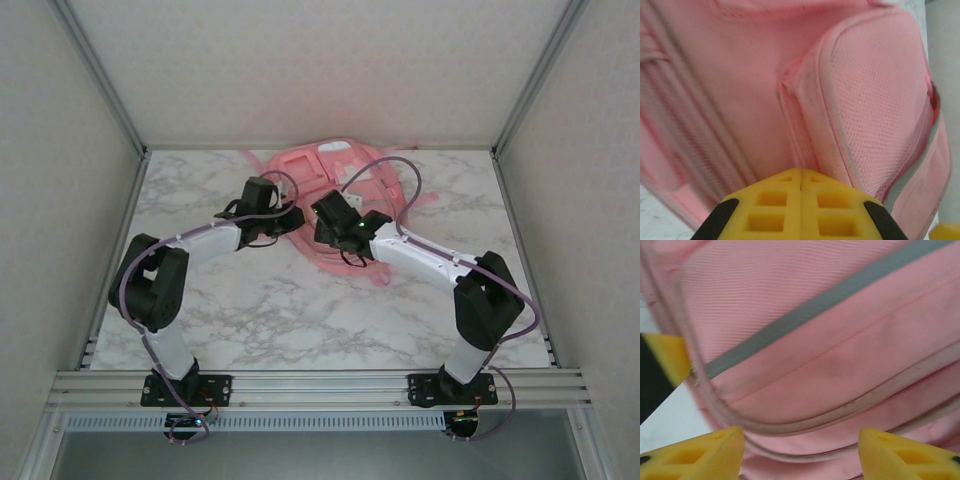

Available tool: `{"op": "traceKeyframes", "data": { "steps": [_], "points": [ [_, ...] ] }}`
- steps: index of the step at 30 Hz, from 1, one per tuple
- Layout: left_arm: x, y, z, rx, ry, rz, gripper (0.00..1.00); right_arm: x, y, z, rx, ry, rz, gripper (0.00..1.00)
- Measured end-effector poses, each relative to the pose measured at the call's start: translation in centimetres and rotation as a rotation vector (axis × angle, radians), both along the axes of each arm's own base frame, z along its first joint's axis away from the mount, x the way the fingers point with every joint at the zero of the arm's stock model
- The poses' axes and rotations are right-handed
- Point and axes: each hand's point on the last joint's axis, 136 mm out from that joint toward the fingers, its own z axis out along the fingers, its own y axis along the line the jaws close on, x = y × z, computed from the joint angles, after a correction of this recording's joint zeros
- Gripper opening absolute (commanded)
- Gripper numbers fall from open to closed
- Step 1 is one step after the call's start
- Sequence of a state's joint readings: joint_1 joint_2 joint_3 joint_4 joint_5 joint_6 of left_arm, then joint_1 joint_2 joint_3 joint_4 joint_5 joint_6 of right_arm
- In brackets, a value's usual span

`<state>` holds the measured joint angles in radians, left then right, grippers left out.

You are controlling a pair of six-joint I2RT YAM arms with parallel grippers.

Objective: Pack the student bag

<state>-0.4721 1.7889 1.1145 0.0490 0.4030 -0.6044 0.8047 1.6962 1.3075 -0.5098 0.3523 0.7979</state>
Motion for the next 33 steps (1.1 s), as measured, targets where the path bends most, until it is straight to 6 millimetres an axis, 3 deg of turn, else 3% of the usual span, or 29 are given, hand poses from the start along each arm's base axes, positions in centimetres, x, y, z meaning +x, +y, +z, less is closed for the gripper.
{"op": "traceKeyframes", "data": {
  "steps": [3,6,9,12,14,16,21,28,33],
  "points": [
    [-0.4,-0.5,-0.2,0.016,0.015,-0.02,0.0,-0.1,-1.7,-0.5,-0.015,0.008,-0.03,0.62],
    [-1.4,-1.3,-0.6,0.026,0.036,-0.042,0.0,-0.5,-2.4,0.3,-0.007,-0.009,-0.035,0.62],
    [-3.5,-3.5,-0.8,0.024,0.061,-0.094,0.0,-0.6,-2.6,1.7,0.017,-0.037,-0.038,0.62],
    [-6.9,-7.0,-0.8,-0.001,0.098,-0.184,0.0,-0.7,-2.8,2.5,0.032,-0.055,-0.04,0.62],
    [-9.0,-8.6,-0.8,-0.016,0.134,-0.23,0.0,-1.2,-3.8,2.0,0.0,-0.042,-0.05,0.62],
    [-9.9,-9.0,-0.8,-0.017,0.153,-0.25,0.01,-1.4,-4.4,1.4,-0.015,-0.028,-0.06,0.62],
    [-10.1,-7.4,0.1,0.019,0.165,-0.221,0.1,-1.9,-4.5,0.7,-0.001,-0.02,-0.057,0.58],
    [-6.3,-1.1,3.9,0.023,0.075,-0.019,0.18,-3.0,-4.1,0.2,0.045,-0.014,0.006,0.54],
    [-4.9,3.4,2.8,0.065,0.078,0.112,0.2,-2.6,-2.7,-0.4,0.048,-0.016,0.074,0.54]
  ]
}}
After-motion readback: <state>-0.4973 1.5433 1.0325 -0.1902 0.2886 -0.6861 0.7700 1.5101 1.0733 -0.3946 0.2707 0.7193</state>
